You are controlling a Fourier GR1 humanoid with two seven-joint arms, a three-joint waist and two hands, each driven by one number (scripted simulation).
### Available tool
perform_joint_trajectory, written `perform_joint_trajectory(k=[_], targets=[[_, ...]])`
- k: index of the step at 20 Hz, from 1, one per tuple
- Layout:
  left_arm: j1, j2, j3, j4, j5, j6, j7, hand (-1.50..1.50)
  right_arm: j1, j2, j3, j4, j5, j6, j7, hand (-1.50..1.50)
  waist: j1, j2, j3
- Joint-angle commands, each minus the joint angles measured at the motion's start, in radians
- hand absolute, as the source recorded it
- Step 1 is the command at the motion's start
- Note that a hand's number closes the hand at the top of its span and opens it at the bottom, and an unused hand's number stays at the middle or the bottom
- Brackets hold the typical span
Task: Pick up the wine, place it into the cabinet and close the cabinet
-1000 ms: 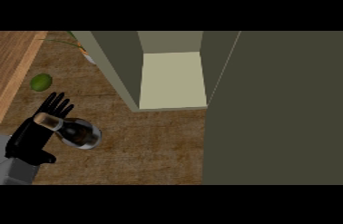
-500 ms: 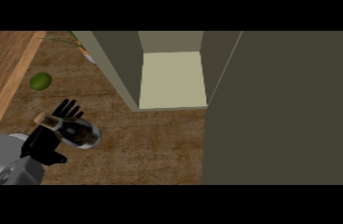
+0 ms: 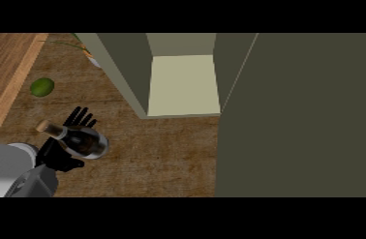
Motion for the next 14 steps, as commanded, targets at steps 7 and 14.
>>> perform_joint_trajectory(k=[7, 14], targets=[[-0.041, -0.036, -0.018, 0.060, 0.008, -0.207, -0.046, 1.50, 0.044, 0.008, 0.016, -0.115, -0.053, -0.024, 0.054, -1.50, -0.001, -0.001, -0.001], [0.007, -0.058, -0.083, -0.099, -0.078, -0.129, -0.191, 1.50, 0.023, 0.000, 0.012, -0.097, -0.026, -0.021, 0.037, -1.50, 0.012, -0.005, 0.000]])
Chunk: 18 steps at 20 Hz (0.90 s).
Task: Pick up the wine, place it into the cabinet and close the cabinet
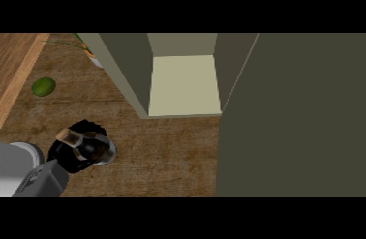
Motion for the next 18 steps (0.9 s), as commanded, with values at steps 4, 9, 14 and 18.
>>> perform_joint_trajectory(k=[4, 9, 14, 18], targets=[[0.111, -0.094, -0.046, -0.189, -0.122, 0.280, -0.322, 1.50, 0.021, -0.001, -0.008, -0.086, 0.000, -0.027, 0.033, -1.50, 0.027, -0.009, 0.002], [0.232, -0.162, -0.083, -0.332, -0.197, 0.523, -0.439, 1.50, 0.040, -0.002, -0.008, -0.119, -0.009, -0.046, 0.048, -1.50, 0.038, -0.012, 0.004], [0.320, -0.216, -0.167, -0.518, -0.289, 0.711, -0.382, 1.50, 0.092, -0.038, -0.060, -0.155, -0.069, -0.005, 0.034, -1.50, 0.037, -0.016, 0.006], [0.256, -0.259, -0.193, -0.541, -0.328, 0.832, -0.276, 1.50, 0.110, -0.002, 0.004, -0.109, 0.003, -0.010, 0.001, -1.50, 0.029, -0.010, 0.005]])
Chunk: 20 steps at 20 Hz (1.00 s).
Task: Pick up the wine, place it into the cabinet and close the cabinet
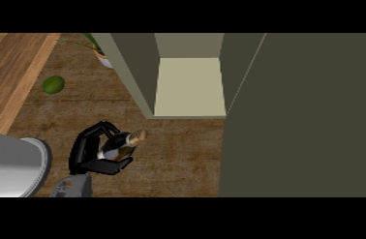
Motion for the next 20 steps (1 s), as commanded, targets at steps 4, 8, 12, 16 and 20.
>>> perform_joint_trajectory(k=[4, 8, 12, 16, 20], targets=[[0.013, -0.069, -0.097, -0.188, -0.022, 0.135, 0.247, 1.50, 0.004, -0.019, -0.027, -0.121, -0.033, -0.024, 0.079, -1.50, 0.002, 0.007, -0.006], [-0.020, -0.071, -0.191, -0.210, -0.017, 0.227, 0.291, 1.50, 0.083, -0.003, -0.017, -0.130, -0.032, 0.007, 0.021, -1.50, -0.006, 0.008, -0.006], [-0.016, -0.071, -0.246, -0.288, 0.000, 0.260, 0.405, 1.50, 0.068, -0.039, -0.057, -0.184, -0.106, 0.021, 0.089, -1.50, -0.004, 0.008, -0.007], [-0.049, -0.071, -0.392, -0.303, -0.040, 0.387, 0.472, 1.50, 0.098, -0.010, -0.076, -0.096, -0.064, 0.059, -0.016, -1.50, -0.008, 0.008, -0.006], [-0.222, -0.072, -0.404, -0.162, -0.074, 0.483, 0.503, 1.50, 0.002, -0.003, -0.051, -0.109, -0.062, 0.008, 0.077, -1.50, -0.009, 0.012, -0.007]])
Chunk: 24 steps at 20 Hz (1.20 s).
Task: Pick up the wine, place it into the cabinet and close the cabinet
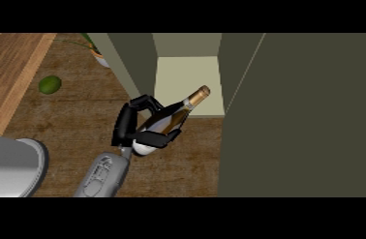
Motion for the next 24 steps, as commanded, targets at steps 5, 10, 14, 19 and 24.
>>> perform_joint_trajectory(k=[5, 10, 14, 19, 24], targets=[[-0.114, -0.001, -0.151, 0.021, 0.035, 0.160, 0.130, 1.50, 0.063, -0.009, -0.029, -0.165, -0.102, 0.006, 0.068, -1.50, -0.008, -0.001, 0.000], [-0.220, 0.000, -0.150, 0.109, 0.114, 0.205, 0.131, 1.50, 0.080, -0.014, -0.060, -0.117, -0.130, 0.047, 0.021, -1.50, -0.016, 0.002, 0.000], [-0.320, 0.000, -0.172, 0.225, 0.162, 0.256, 0.156, 1.50, 0.017, 0.001, -0.049, -0.115, -0.103, 0.009, 0.061, -1.50, -0.018, 0.006, -0.001], [-0.431, -0.001, -0.165, 0.432, 0.143, 0.315, 0.121, 1.50, 0.005, -0.011, -0.069, -0.095, -0.134, 0.031, 0.059, -1.50, -0.028, 0.012, -0.002], [-0.447, -0.001, -0.308, 0.512, 0.206, 0.408, 0.136, 1.50, 0.013, -0.009, -0.071, -0.097, -0.151, 0.050, 0.053, -1.50, -0.045, 0.012, -0.002]])
